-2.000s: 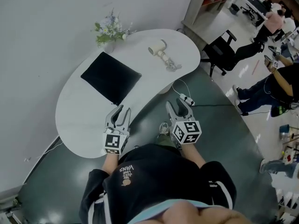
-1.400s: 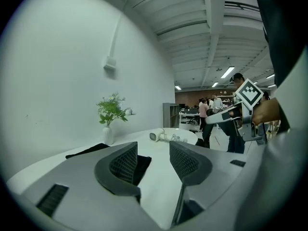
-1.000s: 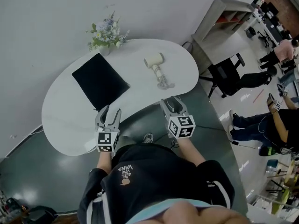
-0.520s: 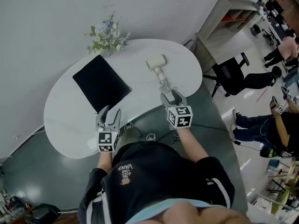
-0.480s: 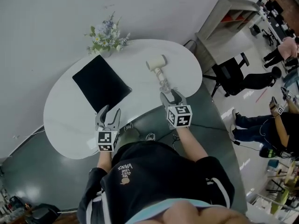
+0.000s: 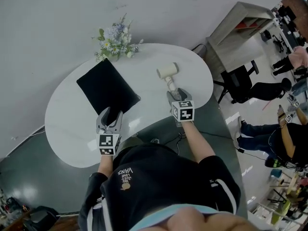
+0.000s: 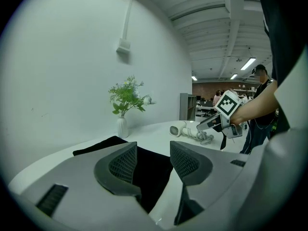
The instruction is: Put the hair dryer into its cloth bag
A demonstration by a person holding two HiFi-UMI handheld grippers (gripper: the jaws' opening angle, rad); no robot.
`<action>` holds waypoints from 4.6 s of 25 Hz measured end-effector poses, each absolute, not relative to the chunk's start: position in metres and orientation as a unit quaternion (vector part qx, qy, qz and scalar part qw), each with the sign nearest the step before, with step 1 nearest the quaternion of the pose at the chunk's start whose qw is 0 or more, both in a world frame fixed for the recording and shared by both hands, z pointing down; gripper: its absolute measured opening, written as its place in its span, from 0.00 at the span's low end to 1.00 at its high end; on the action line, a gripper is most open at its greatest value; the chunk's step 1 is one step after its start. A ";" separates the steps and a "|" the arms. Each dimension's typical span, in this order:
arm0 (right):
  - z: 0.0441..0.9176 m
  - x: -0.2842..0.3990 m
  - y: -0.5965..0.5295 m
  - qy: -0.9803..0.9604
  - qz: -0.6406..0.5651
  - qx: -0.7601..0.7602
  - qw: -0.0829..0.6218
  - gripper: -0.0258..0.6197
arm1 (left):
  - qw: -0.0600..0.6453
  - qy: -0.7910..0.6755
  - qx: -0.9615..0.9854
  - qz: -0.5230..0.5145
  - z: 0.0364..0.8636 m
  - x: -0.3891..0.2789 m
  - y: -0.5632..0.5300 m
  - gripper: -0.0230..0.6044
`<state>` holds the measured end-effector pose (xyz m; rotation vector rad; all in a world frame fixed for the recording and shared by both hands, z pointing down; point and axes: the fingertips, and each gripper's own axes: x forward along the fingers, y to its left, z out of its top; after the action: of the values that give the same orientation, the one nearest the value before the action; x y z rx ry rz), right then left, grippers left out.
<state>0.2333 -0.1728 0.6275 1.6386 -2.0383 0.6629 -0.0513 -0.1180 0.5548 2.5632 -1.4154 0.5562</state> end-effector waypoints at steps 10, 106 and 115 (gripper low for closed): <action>0.674 0.239 -0.219 -0.716 0.243 0.573 0.316 0.38 | 0.098 -0.491 0.842 0.202 0.571 -0.084 -0.138 0.38; 0.677 0.067 -0.039 -0.837 0.241 0.282 0.401 0.38 | 0.122 -0.386 0.863 0.302 0.627 -0.055 -0.135 0.10; 0.685 0.028 -0.050 -0.842 0.229 0.244 0.423 0.38 | 0.106 -0.374 0.880 0.274 0.609 -0.051 -0.138 0.10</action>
<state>0.0285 -0.0501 0.6846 0.6107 -2.1088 0.5732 -0.0512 -0.1382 0.6090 2.5903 -1.1010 0.8077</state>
